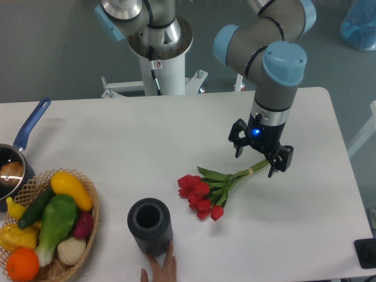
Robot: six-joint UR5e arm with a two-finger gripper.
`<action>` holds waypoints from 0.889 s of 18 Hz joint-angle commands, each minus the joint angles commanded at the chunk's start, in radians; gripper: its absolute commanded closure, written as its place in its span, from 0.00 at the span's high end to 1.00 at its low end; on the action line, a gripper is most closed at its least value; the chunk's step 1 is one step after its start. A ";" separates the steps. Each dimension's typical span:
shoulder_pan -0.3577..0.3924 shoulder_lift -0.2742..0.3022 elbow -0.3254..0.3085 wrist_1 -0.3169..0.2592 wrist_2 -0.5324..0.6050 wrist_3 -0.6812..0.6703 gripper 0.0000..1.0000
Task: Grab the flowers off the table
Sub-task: 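Move the open gripper over the green stems of the red tulips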
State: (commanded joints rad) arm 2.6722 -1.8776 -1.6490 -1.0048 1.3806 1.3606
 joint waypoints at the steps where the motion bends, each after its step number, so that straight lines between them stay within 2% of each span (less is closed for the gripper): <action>1: 0.002 0.000 0.000 0.000 0.000 0.000 1.00; 5: 0.005 0.002 0.000 0.000 -0.002 0.000 1.00; 11: 0.023 0.002 -0.100 0.034 -0.058 -0.003 1.00; 16: 0.000 -0.006 -0.117 0.032 -0.063 0.029 1.00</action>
State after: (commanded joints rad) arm 2.6723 -1.8837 -1.7656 -0.9725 1.3177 1.3897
